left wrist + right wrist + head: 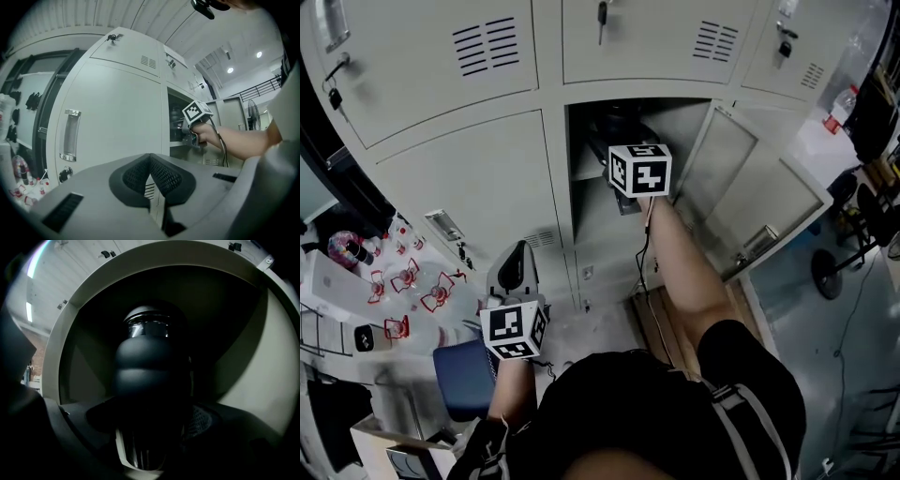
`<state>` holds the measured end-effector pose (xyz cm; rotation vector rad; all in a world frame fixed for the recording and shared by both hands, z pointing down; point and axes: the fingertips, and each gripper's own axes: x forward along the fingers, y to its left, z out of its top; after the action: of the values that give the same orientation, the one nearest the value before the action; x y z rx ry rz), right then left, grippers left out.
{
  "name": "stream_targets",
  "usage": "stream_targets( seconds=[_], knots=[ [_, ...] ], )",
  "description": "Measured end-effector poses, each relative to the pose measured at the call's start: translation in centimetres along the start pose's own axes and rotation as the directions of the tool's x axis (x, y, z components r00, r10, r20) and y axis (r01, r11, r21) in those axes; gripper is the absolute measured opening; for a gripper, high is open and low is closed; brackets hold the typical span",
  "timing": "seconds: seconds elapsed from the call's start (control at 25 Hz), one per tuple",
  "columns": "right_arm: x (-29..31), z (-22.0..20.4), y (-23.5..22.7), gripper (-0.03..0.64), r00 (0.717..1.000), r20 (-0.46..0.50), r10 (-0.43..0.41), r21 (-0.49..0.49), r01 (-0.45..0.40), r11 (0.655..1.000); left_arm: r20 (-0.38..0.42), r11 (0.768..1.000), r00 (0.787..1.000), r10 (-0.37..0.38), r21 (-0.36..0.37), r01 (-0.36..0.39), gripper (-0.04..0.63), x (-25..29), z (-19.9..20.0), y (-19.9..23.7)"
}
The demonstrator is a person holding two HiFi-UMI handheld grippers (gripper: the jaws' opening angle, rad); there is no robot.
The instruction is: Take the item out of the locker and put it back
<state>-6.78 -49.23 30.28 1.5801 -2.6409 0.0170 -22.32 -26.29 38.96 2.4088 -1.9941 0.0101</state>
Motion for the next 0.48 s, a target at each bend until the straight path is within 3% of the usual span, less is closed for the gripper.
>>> stream_targets(
  seconds=[0.28,0.48],
  knots=[
    [-1.1,-0.6,-0.2,0.405,1.000,0.000,0.006,-0.010,-0.006,1.000,0.013,1.000,1.000,-0.012,0.004,0.012,0.014,0.9,0.4,-0.9],
    [-5.0,0.5,-0.2,0.402,0.997,0.070,0.015,0.009,-0.016,1.000,0.015,1.000,1.000,-0.027,0.006,0.027,0.014,1.9,0.8,-1.7]
  ],
)
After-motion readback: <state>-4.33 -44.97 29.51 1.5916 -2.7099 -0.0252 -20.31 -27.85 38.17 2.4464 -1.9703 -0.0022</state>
